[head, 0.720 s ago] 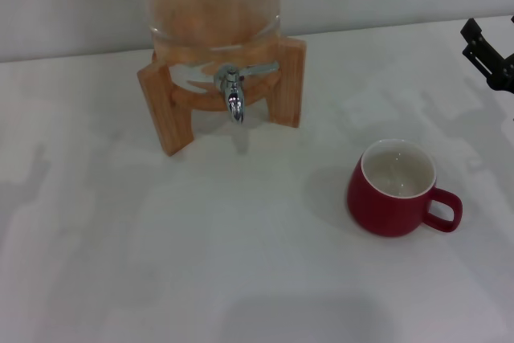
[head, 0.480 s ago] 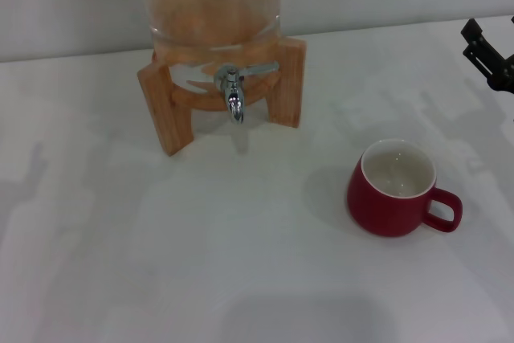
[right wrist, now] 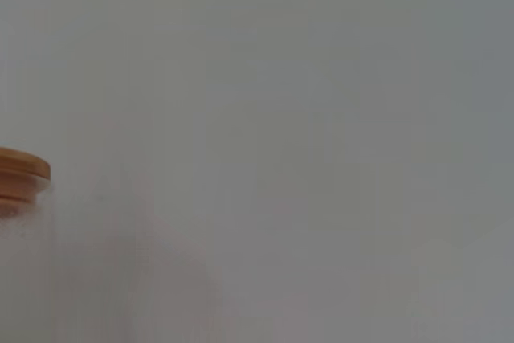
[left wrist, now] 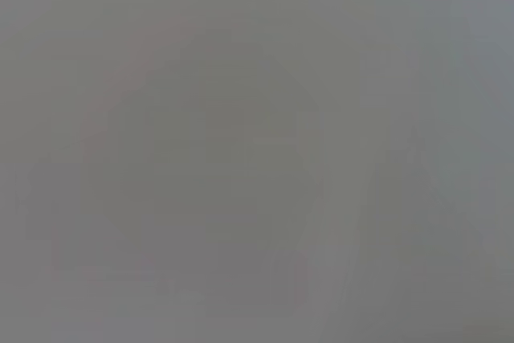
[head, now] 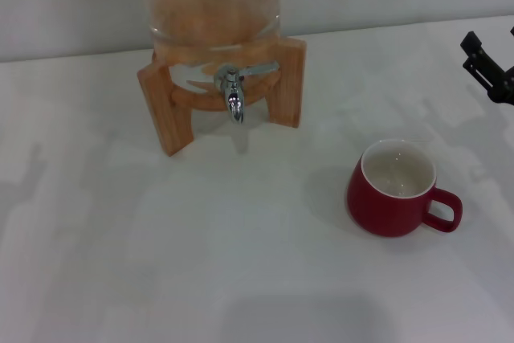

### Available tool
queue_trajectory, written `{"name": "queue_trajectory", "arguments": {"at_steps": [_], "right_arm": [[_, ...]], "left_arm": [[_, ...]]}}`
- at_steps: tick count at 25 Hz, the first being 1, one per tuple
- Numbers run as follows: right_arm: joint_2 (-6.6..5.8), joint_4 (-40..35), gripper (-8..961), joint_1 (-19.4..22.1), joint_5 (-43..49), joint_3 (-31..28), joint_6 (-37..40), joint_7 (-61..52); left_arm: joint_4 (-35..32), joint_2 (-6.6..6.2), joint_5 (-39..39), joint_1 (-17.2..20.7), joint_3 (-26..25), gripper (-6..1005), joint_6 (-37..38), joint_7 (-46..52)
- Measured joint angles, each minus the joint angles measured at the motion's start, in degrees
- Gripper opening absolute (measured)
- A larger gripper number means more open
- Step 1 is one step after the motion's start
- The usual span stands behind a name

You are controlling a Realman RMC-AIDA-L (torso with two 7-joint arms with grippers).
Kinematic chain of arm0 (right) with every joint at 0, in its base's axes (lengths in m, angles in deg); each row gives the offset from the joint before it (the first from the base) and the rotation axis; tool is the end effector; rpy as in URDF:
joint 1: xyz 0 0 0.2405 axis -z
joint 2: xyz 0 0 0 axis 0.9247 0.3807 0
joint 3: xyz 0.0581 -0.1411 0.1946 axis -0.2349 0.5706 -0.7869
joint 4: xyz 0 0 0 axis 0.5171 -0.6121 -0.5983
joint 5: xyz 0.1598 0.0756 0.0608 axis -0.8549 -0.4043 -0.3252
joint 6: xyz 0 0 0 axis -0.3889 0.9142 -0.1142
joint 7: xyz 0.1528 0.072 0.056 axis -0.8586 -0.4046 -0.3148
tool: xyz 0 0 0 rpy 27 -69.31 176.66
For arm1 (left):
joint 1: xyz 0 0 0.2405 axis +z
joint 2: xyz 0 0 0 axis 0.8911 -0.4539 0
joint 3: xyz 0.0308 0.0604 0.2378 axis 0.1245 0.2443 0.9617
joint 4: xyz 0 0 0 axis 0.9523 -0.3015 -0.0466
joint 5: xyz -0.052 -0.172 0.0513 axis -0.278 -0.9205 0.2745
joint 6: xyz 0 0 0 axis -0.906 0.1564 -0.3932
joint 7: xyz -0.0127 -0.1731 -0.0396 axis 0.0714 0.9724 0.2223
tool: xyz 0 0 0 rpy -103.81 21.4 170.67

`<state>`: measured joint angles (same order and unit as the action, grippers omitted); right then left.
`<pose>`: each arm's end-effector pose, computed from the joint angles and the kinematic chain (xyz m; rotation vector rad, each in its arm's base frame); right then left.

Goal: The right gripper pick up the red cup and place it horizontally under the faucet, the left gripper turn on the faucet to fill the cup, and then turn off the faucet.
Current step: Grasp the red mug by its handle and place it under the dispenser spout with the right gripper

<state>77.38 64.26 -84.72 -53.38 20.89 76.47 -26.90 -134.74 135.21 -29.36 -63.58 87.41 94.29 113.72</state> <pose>0.3057 0.3229 0.0518 -1.5716 0.4876 0.9204 -0.2650 0.3025 0.0544 -1.4978 -0.5179 -1.0476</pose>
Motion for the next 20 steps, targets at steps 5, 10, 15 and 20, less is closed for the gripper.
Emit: {"name": "queue_trajectory", "arguments": {"at_steps": [5, 10, 15, 20], "right_arm": [[-0.06, 0.6, 857, 0.9, 0.0, 0.8, 1.5, 0.0], [-0.09, 3.4, 857, 1.2, -0.4, 0.8, 4.5, -0.5], [-0.15, 6.1, 857, 1.3, -0.4, 0.8, 6.9, -1.9], [-0.17, 7.7, 856, 1.4, -0.1, 0.8, 7.5, -2.5]], "left_arm": [[0.2, 0.01, -0.1, 0.5, 0.0, 879, 0.3, -0.1], [1.9, 0.04, -0.1, 0.5, -0.6, 879, 2.6, -0.1], [2.1, 0.06, -0.2, 0.5, -1.2, 879, 2.8, -0.1], [2.2, 0.06, -0.2, 0.5, -1.4, 880, 2.8, -0.1]]}}
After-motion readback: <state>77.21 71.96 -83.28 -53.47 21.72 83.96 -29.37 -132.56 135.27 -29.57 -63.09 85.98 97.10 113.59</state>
